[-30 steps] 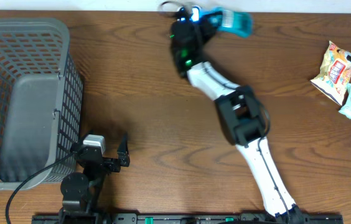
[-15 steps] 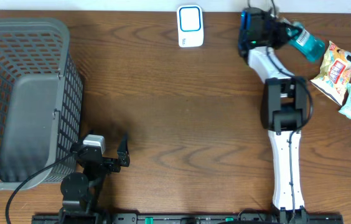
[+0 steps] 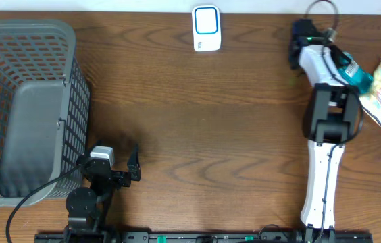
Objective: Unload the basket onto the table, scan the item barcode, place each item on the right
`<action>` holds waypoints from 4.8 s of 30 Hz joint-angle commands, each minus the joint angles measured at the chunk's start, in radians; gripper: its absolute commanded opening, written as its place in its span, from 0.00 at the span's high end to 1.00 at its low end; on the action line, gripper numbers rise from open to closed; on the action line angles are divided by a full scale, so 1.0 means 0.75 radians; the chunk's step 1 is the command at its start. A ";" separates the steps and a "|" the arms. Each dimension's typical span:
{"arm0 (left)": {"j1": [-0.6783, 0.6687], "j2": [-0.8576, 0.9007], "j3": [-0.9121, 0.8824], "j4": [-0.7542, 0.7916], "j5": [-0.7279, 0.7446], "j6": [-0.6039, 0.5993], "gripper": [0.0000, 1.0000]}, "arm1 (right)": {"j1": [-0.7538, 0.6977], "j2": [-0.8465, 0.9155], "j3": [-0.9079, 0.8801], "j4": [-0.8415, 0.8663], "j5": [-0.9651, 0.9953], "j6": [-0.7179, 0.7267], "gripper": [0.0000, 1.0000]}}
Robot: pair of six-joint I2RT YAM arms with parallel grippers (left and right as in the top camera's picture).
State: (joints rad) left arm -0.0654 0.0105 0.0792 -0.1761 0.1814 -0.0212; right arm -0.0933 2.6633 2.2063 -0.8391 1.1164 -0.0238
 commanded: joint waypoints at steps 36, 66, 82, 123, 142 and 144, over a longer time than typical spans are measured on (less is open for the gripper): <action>0.005 -0.007 -0.022 -0.032 0.017 0.017 0.02 | -0.234 -1.458 -0.014 -0.434 -1.737 0.336 0.01; 0.005 -0.007 -0.022 -0.032 0.017 0.017 0.02 | -0.234 -2.355 -0.015 -1.145 -1.686 0.244 0.01; 0.005 -0.007 -0.022 -0.031 0.017 0.017 0.02 | -0.109 -2.597 -0.188 -0.894 -1.687 0.229 0.01; 0.005 -0.007 -0.022 -0.032 0.017 0.017 0.02 | 0.055 -3.544 -2.520 1.187 -1.535 0.296 0.01; 0.005 -0.007 -0.022 -0.032 0.017 0.017 0.02 | 0.066 -3.545 -2.934 1.344 -1.475 0.295 0.01; 0.005 -0.007 -0.022 -0.032 0.017 0.017 0.02 | 0.070 -3.545 -2.934 1.314 -1.475 0.294 0.01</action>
State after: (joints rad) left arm -0.0654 0.0105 0.0792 -0.1761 0.1814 -0.0208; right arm -0.0528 0.0120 0.0093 0.1635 -0.0170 0.1875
